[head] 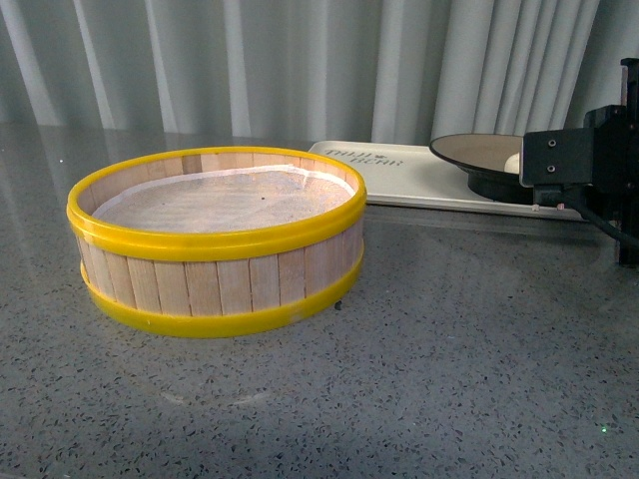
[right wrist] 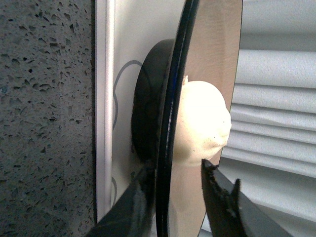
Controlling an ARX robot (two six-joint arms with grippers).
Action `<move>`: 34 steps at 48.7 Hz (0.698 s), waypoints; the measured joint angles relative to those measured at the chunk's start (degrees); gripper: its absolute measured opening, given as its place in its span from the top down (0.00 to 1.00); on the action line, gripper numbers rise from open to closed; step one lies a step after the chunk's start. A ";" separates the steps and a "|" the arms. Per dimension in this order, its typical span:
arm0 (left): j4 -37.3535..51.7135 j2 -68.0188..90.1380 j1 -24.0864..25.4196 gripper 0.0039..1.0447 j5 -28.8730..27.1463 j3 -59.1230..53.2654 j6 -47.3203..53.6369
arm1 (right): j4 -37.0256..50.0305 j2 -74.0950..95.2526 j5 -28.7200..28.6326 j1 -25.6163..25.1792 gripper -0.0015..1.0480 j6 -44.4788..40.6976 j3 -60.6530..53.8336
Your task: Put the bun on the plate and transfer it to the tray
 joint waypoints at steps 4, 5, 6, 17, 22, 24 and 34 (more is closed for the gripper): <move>0.00 0.00 0.00 0.06 0.00 -0.02 0.00 | -0.39 -0.39 -0.26 0.00 0.60 0.42 -0.07; 0.00 0.00 0.00 0.06 0.00 -0.02 0.00 | -0.33 -0.55 -0.42 0.00 0.56 0.63 -0.09; 0.00 0.00 0.00 0.06 0.00 0.00 0.00 | -0.35 -0.63 -0.46 0.00 0.55 0.79 -0.09; 0.00 0.00 0.00 0.06 0.00 0.00 0.00 | -0.87 -3.91 -1.01 0.61 0.26 4.66 -1.44; 0.00 0.00 0.00 0.06 0.00 0.00 0.00 | -1.92 -6.86 -1.31 1.38 0.11 6.71 -3.30; 0.00 0.00 0.00 0.06 0.00 0.00 0.00 | -2.36 -7.93 -1.55 1.66 0.07 7.32 -4.07; 0.00 0.00 0.00 0.06 0.00 0.00 0.00 | -3.34 -15.96 -0.24 3.19 0.08 13.73 -9.77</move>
